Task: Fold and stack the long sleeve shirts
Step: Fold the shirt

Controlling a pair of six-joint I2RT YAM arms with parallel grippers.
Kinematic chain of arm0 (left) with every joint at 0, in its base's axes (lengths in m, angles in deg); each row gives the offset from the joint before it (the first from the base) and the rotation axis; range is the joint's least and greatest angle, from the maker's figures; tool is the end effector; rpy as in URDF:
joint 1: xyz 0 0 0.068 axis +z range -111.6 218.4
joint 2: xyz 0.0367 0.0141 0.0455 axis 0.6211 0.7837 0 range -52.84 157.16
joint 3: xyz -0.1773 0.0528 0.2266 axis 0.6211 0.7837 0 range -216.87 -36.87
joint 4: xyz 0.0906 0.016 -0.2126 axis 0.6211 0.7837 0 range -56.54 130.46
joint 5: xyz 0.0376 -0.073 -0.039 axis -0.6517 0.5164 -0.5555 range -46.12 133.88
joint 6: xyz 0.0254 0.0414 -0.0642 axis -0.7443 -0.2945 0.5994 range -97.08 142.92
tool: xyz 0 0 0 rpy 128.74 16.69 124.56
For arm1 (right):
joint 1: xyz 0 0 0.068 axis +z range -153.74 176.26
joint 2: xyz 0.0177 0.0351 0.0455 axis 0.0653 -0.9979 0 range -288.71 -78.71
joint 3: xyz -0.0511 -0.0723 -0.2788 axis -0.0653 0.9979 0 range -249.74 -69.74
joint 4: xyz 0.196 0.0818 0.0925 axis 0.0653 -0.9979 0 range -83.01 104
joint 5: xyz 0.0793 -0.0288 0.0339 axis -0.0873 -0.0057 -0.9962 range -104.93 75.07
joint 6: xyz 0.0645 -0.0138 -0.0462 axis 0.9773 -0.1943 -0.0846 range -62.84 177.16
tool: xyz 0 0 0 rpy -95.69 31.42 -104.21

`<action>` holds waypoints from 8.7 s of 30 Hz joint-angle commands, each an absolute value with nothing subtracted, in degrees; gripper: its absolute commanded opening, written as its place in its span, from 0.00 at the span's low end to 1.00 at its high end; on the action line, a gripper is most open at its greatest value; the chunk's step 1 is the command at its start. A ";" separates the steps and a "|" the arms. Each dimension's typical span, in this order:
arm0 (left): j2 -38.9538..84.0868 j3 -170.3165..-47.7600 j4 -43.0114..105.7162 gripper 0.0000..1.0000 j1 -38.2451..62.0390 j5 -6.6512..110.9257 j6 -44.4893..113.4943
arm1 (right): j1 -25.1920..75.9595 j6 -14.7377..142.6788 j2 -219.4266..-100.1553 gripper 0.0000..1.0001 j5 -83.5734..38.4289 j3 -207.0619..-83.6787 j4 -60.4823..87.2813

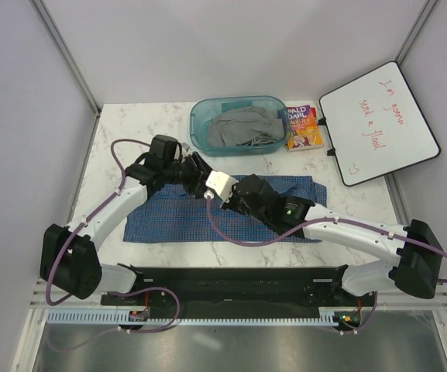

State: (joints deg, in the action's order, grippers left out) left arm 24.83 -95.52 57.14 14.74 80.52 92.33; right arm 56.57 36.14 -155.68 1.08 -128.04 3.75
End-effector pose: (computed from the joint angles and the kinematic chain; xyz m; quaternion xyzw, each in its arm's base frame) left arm 0.2358 -0.1486 0.2906 -0.2219 0.8502 -0.4745 0.0530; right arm 0.1654 0.2512 0.3112 -0.5021 0.6930 0.0563 0.5143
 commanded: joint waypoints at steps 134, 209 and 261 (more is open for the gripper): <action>37.60 -93.91 74.68 0.02 46.92 87.30 -11.27 | 30.09 23.67 -200.17 0.00 -31.19 -174.94 -25.91; 40.05 -93.91 76.96 0.67 47.98 76.31 0.07 | 16.47 35.89 -172.75 0.60 -39.28 -143.57 -39.44; 44.28 -109.20 87.16 0.02 46.48 67.87 -8.81 | 15.50 32.28 -174.69 0.51 -38.05 -140.75 -40.06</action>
State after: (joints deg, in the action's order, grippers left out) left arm 43.47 -107.43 87.19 46.52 67.86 -6.64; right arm 15.85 33.52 -174.78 -37.94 -141.61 -39.89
